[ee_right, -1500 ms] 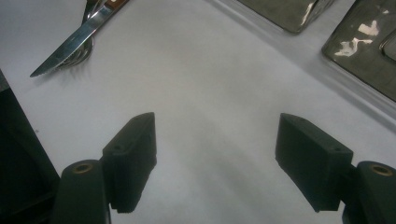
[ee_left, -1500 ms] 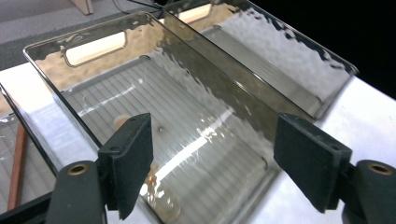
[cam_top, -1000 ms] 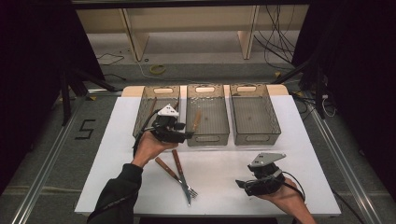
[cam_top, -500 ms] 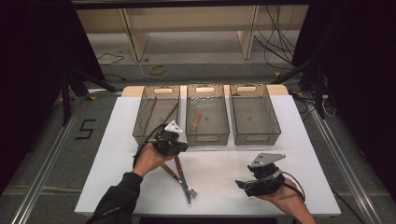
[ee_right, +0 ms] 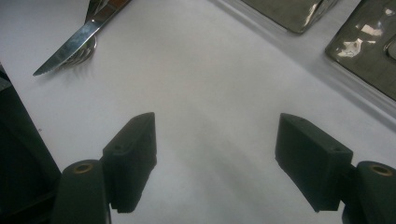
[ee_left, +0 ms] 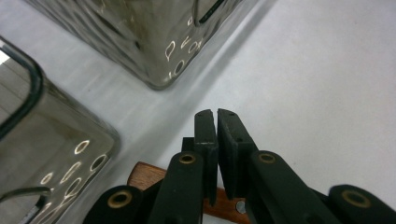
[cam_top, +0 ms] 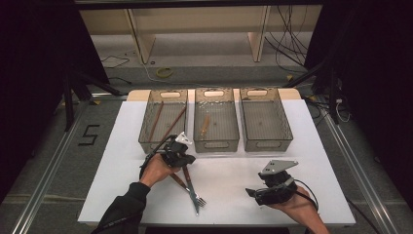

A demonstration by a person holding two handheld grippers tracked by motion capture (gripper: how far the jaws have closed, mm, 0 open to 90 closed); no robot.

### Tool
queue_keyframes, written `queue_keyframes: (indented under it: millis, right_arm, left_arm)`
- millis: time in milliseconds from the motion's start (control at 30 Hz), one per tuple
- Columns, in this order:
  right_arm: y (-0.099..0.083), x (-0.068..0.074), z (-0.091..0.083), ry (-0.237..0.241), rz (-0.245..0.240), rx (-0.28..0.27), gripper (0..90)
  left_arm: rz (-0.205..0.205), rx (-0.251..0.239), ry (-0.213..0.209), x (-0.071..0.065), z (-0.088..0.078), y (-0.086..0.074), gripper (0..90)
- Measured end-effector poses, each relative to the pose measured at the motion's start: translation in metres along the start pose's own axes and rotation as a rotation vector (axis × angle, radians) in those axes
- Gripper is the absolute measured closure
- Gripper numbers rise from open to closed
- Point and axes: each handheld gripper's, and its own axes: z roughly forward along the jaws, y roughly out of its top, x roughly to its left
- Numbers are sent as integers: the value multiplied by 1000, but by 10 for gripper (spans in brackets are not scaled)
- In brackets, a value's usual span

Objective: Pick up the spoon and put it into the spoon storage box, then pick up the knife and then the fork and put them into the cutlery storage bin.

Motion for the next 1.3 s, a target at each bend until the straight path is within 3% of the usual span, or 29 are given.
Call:
queue_keyframes:
  millis: [300,433,633,1300]
  right_arm:
    - [-1,-2,1,9,7,0,301]
    - [-1,-2,2,8,6,5,301]
    - [-2,-3,1,6,6,0,301]
    - [-3,-4,1,2,16,0,301]
  left_arm:
    - [-2,24,9,1,2,-4,870]
    - [21,59,20,0,6,-7,871]
    - [18,62,13,1,6,-8,874]
    - [-23,95,-6,5,-4,-18,885]
